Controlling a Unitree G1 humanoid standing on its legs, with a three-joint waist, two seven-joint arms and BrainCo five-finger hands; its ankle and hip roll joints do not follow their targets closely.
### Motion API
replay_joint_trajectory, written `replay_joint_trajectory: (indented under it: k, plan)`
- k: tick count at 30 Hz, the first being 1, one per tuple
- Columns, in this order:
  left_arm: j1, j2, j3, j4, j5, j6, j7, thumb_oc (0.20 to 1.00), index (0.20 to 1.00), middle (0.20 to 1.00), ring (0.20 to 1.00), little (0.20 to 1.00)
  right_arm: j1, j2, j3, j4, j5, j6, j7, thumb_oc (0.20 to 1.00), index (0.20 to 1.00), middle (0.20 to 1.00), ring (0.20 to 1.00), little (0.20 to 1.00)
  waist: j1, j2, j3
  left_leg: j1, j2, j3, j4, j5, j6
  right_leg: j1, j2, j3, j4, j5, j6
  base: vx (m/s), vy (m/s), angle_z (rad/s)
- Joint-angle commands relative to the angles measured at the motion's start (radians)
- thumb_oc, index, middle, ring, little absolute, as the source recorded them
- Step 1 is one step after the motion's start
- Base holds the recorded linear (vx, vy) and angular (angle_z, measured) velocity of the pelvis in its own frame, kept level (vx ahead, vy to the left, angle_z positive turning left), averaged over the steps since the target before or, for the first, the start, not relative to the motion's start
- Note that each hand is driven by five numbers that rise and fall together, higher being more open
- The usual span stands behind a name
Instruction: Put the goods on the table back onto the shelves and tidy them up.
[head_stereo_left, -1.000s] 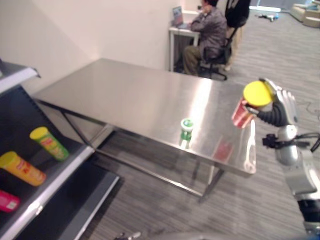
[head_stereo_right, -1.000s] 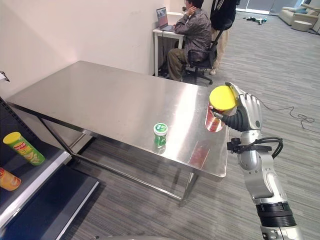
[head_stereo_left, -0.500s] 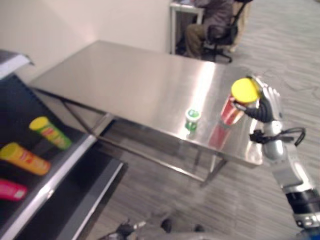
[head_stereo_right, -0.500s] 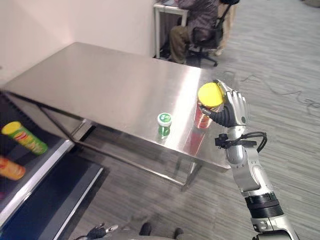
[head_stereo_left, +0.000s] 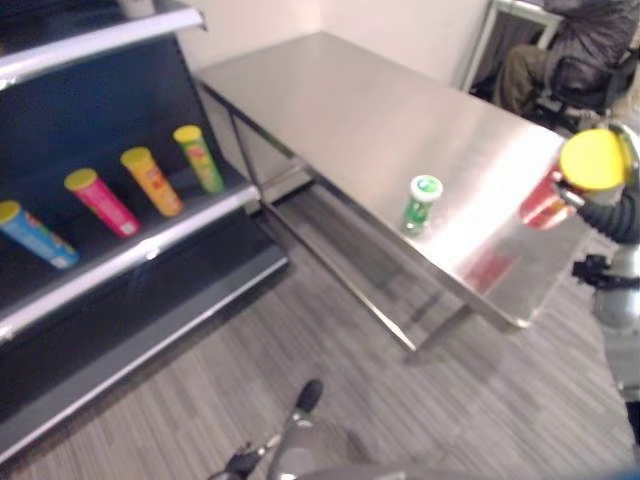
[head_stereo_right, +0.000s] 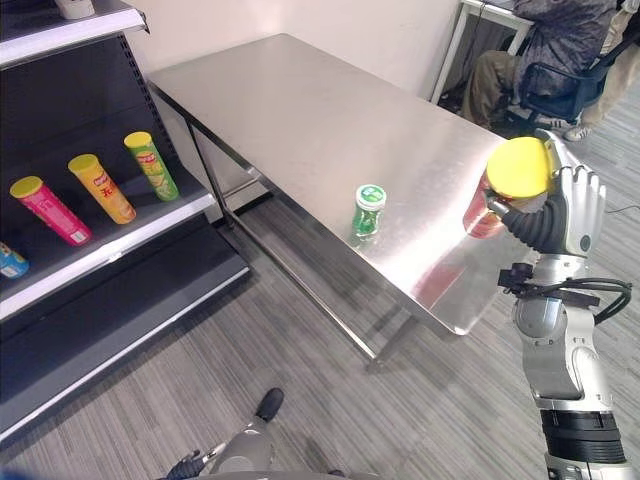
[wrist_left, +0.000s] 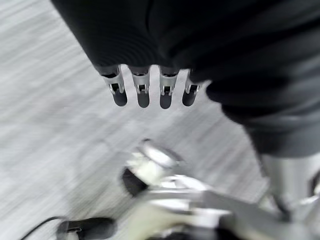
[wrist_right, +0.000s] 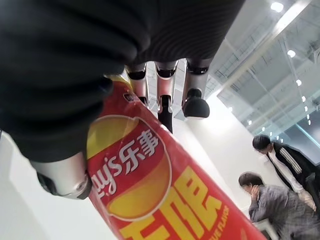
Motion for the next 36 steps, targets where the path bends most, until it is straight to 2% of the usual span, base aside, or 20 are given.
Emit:
replay_joint_trajectory:
  k: [1,2,6,7,8,10,12,13,15,17,20,21,24,27,30,31,33,34,35,36]
  plan:
    - [-0.023,0.030,0.010,0.059,-0.125,-0.012,0.008,1.000,1.000,1.000,1.000,1.000,-0.016,-0.014,-0.138,-0.130,-0.047,0.006,-0.041,0.200,0.200,0.200,0.200,0.200,-0.019,-0.076,-0.051,-0.036,-0.088,0.132,-0.064,0.052,0.009,0.028,-0.079,0.079,-0.136,0.063,0.092,-0.30,-0.028,0.28]
    - [-0.012,0.026,0.051,0.105,-0.111,-0.006,-0.007,1.000,1.000,1.000,1.000,1.000,0.023,0.006,-0.162,-0.156,-0.037,-0.012,-0.031,0.200,0.200,0.200,0.200,0.200,-0.036,-0.093,-0.062,0.010,-0.069,0.195,0.004,0.006,0.024,0.008,-0.108,0.030,-0.170,0.099,0.094,-0.30,-0.031,0.08]
    - [-0.012,0.028,0.051,0.106,-0.111,-0.007,-0.008,1.000,1.000,1.000,1.000,1.000,0.025,0.009,-0.163,-0.159,-0.037,-0.012,-0.030,0.200,0.200,0.200,0.200,0.200,-0.037,-0.092,-0.065,0.004,-0.069,0.192,0.009,0.007,0.024,0.006,-0.107,0.028,-0.175,0.104,0.095,-0.09,-0.006,0.25]
    - [-0.005,0.026,0.062,0.134,-0.066,-0.004,-0.014,1.000,1.000,1.000,1.000,1.000,0.052,0.023,-0.179,-0.171,-0.001,-0.049,-0.017,0.200,0.200,0.200,0.200,0.200,-0.057,-0.104,-0.077,0.066,-0.022,0.243,0.044,-0.044,0.030,-0.011,-0.132,-0.012,-0.205,0.130,0.094,-0.34,0.071,0.10]
    - [-0.004,0.033,0.066,0.151,0.000,-0.008,-0.021,1.000,1.000,1.000,1.000,1.000,0.085,0.060,-0.185,-0.215,0.098,-0.138,0.040,0.200,0.200,0.200,0.200,0.200,-0.092,-0.101,-0.103,0.167,0.080,0.304,0.052,-0.069,0.022,-0.022,-0.146,-0.061,-0.255,0.153,0.106,-0.53,0.186,0.12]
    - [-0.011,0.033,0.016,0.118,0.070,-0.039,-0.027,1.000,1.000,1.000,1.000,1.000,0.120,0.090,-0.172,-0.271,0.255,-0.250,0.126,0.200,0.200,0.200,0.200,0.200,-0.147,-0.057,-0.129,0.292,0.252,0.400,-0.022,0.020,-0.033,-0.060,-0.161,-0.118,-0.280,0.185,0.137,-0.50,0.413,0.79]
    - [-0.026,0.017,-0.087,0.049,0.125,-0.064,-0.028,1.000,1.000,1.000,1.000,1.000,0.103,0.078,-0.159,-0.282,0.315,-0.289,0.147,0.200,0.200,0.200,0.200,0.200,-0.172,-0.015,-0.143,0.329,0.348,0.428,-0.079,0.131,-0.092,-0.101,-0.197,-0.152,-0.280,0.212,0.170,-0.38,0.488,0.64]
    - [-0.023,0.014,-0.090,0.046,0.126,-0.063,-0.027,1.000,1.000,1.000,1.000,1.000,0.105,0.075,-0.162,-0.280,0.317,-0.291,0.147,0.200,0.200,0.200,0.200,0.200,-0.173,-0.010,-0.144,0.331,0.353,0.425,-0.090,0.138,-0.095,-0.100,-0.193,-0.157,-0.281,0.212,0.169,-0.30,0.410,0.62]
    - [-0.028,0.003,-0.164,0.001,0.151,-0.075,-0.023,1.000,1.000,1.000,1.000,1.000,0.080,0.061,-0.150,-0.261,0.350,-0.296,0.139,0.200,0.200,0.200,0.200,0.200,-0.178,0.013,-0.149,0.345,0.390,0.420,-0.129,0.182,-0.134,-0.125,-0.222,-0.175,-0.281,0.236,0.192,-0.27,0.351,0.98]
    - [-0.026,-0.011,-0.231,-0.056,0.153,-0.082,-0.036,1.000,1.000,1.000,1.000,1.000,0.040,0.047,-0.128,-0.240,0.363,-0.295,0.126,0.200,0.200,0.200,0.200,0.200,-0.169,0.034,-0.142,0.334,0.382,0.377,-0.140,0.153,-0.145,-0.152,-0.255,-0.173,-0.281,0.277,0.222,-0.36,0.457,0.63]
    - [-0.033,-0.012,-0.239,-0.035,0.153,-0.079,-0.027,1.000,1.000,1.000,1.000,1.000,0.016,0.055,-0.122,-0.233,0.350,-0.281,0.107,0.200,0.200,0.200,0.200,0.200,-0.181,0.027,-0.134,0.335,0.360,0.381,-0.141,-0.030,-0.147,-0.200,-0.345,-0.167,-0.282,0.341,0.269,-0.40,0.498,0.46]
    - [-0.041,-0.007,-0.230,-0.036,0.151,-0.078,-0.028,1.000,1.000,1.000,1.000,1.000,0.028,0.063,-0.132,-0.243,0.333,-0.267,0.114,0.200,0.200,0.200,0.200,0.200,-0.186,0.014,-0.127,0.332,0.341,0.402,-0.112,-0.116,-0.136,-0.211,-0.391,-0.167,-0.282,0.359,0.291,-0.42,0.589,0.73]
    - [-0.032,0.034,-0.190,-0.068,0.122,-0.081,-0.037,1.000,1.000,1.000,1.000,1.000,0.065,0.105,-0.159,-0.268,0.317,-0.251,0.144,0.200,0.200,0.200,0.200,0.200,-0.177,-0.037,-0.082,0.278,0.246,0.393,0.029,-0.246,-0.106,-0.229,-0.491,-0.164,-0.282,0.426,0.311,-0.39,0.485,0.75]
    - [-0.035,0.104,-0.155,-0.066,0.126,-0.084,-0.028,1.000,1.000,1.000,1.000,1.000,0.050,0.148,-0.160,-0.236,0.357,-0.265,0.130,0.200,0.200,0.200,0.200,0.200,-0.152,-0.081,-0.025,0.183,0.149,0.351,0.149,-0.298,-0.065,-0.225,-0.526,-0.136,-0.282,0.444,0.297,-0.36,0.348,0.43]
    - [-0.021,0.133,-0.105,-0.056,0.094,-0.078,-0.027,1.000,1.000,1.000,1.000,1.000,0.061,0.163,-0.138,-0.244,0.407,-0.282,0.155,0.200,0.200,0.200,0.200,0.200,-0.154,-0.086,-0.027,0.151,0.065,0.331,0.128,-0.268,-0.012,-0.177,-0.438,-0.051,-0.255,0.364,0.237,-0.19,0.337,0.59]
    - [-0.021,0.133,-0.105,-0.056,0.094,-0.078,-0.027,1.000,1.000,1.000,1.000,1.000,0.062,0.163,-0.138,-0.244,0.407,-0.282,0.155,0.200,0.200,0.200,0.200,0.200,-0.155,-0.086,-0.027,0.151,0.066,0.331,0.127,-0.269,-0.012,-0.178,-0.437,-0.051,-0.254,0.363,0.237,-0.09,0.326,0.84]
    - [0.000,0.127,-0.096,-0.009,0.110,-0.070,-0.054,1.000,1.000,1.000,1.000,1.000,0.088,0.160,-0.125,-0.281,0.476,-0.323,0.221,0.200,0.200,0.200,0.200,0.200,-0.163,-0.079,-0.053,0.159,0.004,0.323,0.076,-0.223,0.031,-0.152,-0.289,-0.009,-0.143,0.244,0.194,-0.08,0.480,0.49]
    - [0.006,0.123,-0.101,0.018,0.130,-0.065,-0.060,1.000,1.000,1.000,1.000,1.000,0.086,0.158,-0.099,-0.295,0.508,-0.341,0.251,0.200,0.200,0.200,0.200,0.200,-0.164,-0.079,-0.059,0.170,-0.009,0.332,0.049,-0.209,0.043,-0.144,-0.242,-0.017,-0.118,0.219,0.178,-0.08,0.540,0.55]
    - [0.004,0.115,-0.112,0.054,0.156,-0.058,-0.071,1.000,1.000,1.000,1.000,1.000,0.077,0.164,-0.006,-0.321,0.581,-0.371,0.318,0.200,0.200,0.200,0.200,0.200,-0.164,-0.090,-0.068,0.190,-0.036,0.344,0.008,-0.191,0.060,-0.133,-0.148,-0.008,-0.092,0.182,0.155,-0.05,0.305,0.47]
    - [0.004,0.116,-0.110,0.055,0.156,-0.058,-0.071,1.000,1.000,1.000,1.000,1.000,0.075,0.165,-0.005,-0.320,0.582,-0.371,0.319,0.200,0.200,0.200,0.200,0.200,-0.165,-0.092,-0.070,0.189,-0.037,0.345,0.002,-0.183,0.059,-0.137,-0.150,-0.007,-0.092,0.184,0.155,-0.03,0.302,0.18]
